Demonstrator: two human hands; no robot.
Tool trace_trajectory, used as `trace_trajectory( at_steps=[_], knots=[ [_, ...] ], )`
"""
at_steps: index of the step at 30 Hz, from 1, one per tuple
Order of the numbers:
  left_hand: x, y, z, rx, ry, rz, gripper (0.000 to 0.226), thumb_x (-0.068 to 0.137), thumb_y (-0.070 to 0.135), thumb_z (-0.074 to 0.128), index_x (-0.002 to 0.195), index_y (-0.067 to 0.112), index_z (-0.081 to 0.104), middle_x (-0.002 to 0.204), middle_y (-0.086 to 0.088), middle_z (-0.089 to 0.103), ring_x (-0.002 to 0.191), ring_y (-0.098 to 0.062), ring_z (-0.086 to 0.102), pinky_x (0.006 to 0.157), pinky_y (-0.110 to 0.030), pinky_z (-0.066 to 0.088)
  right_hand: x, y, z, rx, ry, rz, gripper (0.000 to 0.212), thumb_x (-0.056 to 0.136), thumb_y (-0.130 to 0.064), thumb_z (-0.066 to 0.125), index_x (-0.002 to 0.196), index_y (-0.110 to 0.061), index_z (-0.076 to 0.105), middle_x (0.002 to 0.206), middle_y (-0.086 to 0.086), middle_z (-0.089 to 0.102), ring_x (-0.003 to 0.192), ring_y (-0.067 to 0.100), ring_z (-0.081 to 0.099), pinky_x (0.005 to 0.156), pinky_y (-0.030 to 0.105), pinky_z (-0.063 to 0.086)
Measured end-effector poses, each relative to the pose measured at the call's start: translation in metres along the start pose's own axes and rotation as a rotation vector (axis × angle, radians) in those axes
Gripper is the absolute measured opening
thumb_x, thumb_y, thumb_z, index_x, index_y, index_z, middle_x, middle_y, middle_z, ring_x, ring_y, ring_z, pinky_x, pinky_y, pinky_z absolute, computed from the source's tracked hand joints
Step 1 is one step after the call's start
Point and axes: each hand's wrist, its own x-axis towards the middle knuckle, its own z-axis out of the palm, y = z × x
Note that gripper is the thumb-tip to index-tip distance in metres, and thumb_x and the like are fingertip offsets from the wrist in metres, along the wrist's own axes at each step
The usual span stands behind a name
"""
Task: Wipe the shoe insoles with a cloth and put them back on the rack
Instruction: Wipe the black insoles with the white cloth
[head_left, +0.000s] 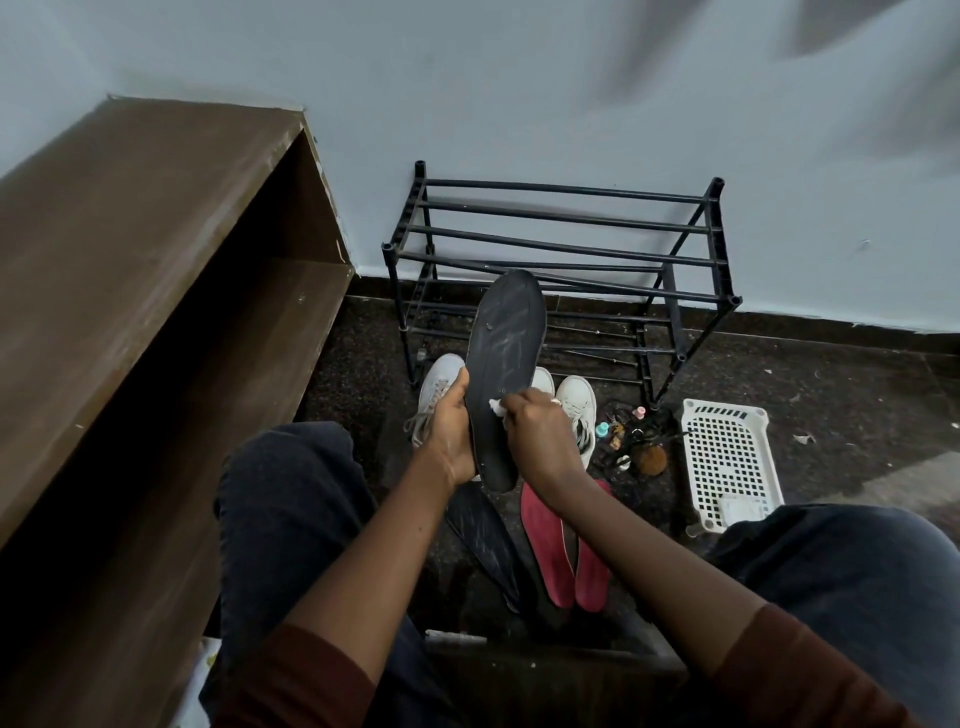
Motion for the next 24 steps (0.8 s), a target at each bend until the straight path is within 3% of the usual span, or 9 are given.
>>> trace_trajectory(
  at_steps=[5, 9, 12, 14, 16, 18, 21, 24],
  knots=[
    [-0.002, -0.002, 0.0, 0.028, 0.014, -0.002, 0.066, 0.096, 0.058, 0.027, 0.12, 0.007, 0.061, 0.109, -0.013, 0.068, 0.101, -0.027, 0.062, 0.093, -0.038, 0.046, 0.007, 0.005, 0.001, 0.029, 0.036, 0.069, 0.015, 0.082, 0.002, 0.051, 0.08, 0.004, 0.066, 0.079, 0.021, 0.061, 0.074, 0.036, 0.058, 0.061, 0.038, 0.045],
    [0.001, -0.001, -0.001, 0.043, 0.078, 0.024, 0.071, 0.095, 0.058, 0.026, 0.126, 0.001, 0.055, 0.112, -0.018, 0.061, 0.095, -0.027, 0.06, 0.085, -0.036, 0.05, -0.026, -0.005, 0.009, 0.066, -0.075, -0.024, 0.018, 0.08, 0.0, 0.056, 0.09, 0.0, 0.07, 0.089, 0.018, 0.068, 0.08, 0.032, 0.063, 0.074, 0.039, 0.053],
    [0.004, -0.002, -0.005, 0.034, 0.099, 0.013, 0.074, 0.095, 0.06, 0.026, 0.13, 0.0, 0.051, 0.112, -0.02, 0.059, 0.093, -0.028, 0.06, 0.081, -0.036, 0.052, -0.042, -0.01, 0.009, 0.15, -0.065, 0.006, 0.022, 0.077, 0.001, 0.058, 0.094, -0.001, 0.071, 0.094, 0.017, 0.07, 0.085, 0.031, 0.066, 0.08, 0.037, 0.054],
    [0.006, -0.003, -0.007, 0.027, 0.095, 0.02, 0.071, 0.095, 0.059, 0.026, 0.123, 0.001, 0.056, 0.105, -0.018, 0.065, 0.088, -0.027, 0.064, 0.08, -0.036, 0.053, -0.04, -0.011, 0.004, 0.242, -0.048, 0.113, 0.022, 0.078, 0.001, 0.058, 0.095, -0.002, 0.072, 0.096, 0.015, 0.071, 0.088, 0.026, 0.066, 0.083, 0.027, 0.05],
    [0.008, -0.004, -0.007, 0.023, 0.078, 0.031, 0.067, 0.096, 0.057, 0.026, 0.113, 0.003, 0.061, 0.096, -0.016, 0.07, 0.082, -0.025, 0.069, 0.079, -0.036, 0.051, -0.032, -0.01, -0.001, 0.347, -0.056, 0.279, 0.021, 0.079, -0.001, 0.06, 0.095, -0.005, 0.073, 0.098, 0.011, 0.068, 0.089, 0.02, 0.062, 0.078, 0.012, 0.04],
    [0.008, -0.004, -0.005, 0.005, 0.046, 0.014, 0.067, 0.096, 0.057, 0.024, 0.109, 0.003, 0.061, 0.094, -0.016, 0.071, 0.08, -0.025, 0.071, 0.081, -0.038, 0.049, -0.022, -0.008, -0.002, 0.453, -0.02, 0.437, 0.016, 0.077, -0.003, 0.064, 0.089, -0.007, 0.073, 0.098, 0.006, 0.06, 0.087, 0.014, 0.055, 0.073, 0.007, 0.037],
    [0.007, -0.003, -0.003, 0.01, 0.013, 0.007, 0.069, 0.097, 0.058, 0.02, 0.108, 0.003, 0.061, 0.093, -0.015, 0.072, 0.08, -0.025, 0.072, 0.081, -0.038, 0.047, -0.011, -0.007, -0.004, 0.549, 0.013, 0.603, 0.009, 0.073, -0.009, 0.068, 0.078, -0.013, 0.074, 0.088, 0.01, 0.067, 0.079, 0.018, 0.062, 0.074, 0.026, 0.05],
    [0.002, 0.0, -0.003, -0.023, -0.016, 0.0, 0.068, 0.096, 0.057, 0.022, 0.113, 0.003, 0.06, 0.101, -0.016, 0.07, 0.085, -0.026, 0.071, 0.085, -0.04, 0.048, -0.008, -0.007, -0.009, 0.626, -0.103, 0.642, 0.01, 0.074, -0.007, 0.066, 0.071, -0.012, 0.073, 0.064, 0.001, 0.067, 0.062, 0.012, 0.06, 0.062, 0.025, 0.048]
  ],
)
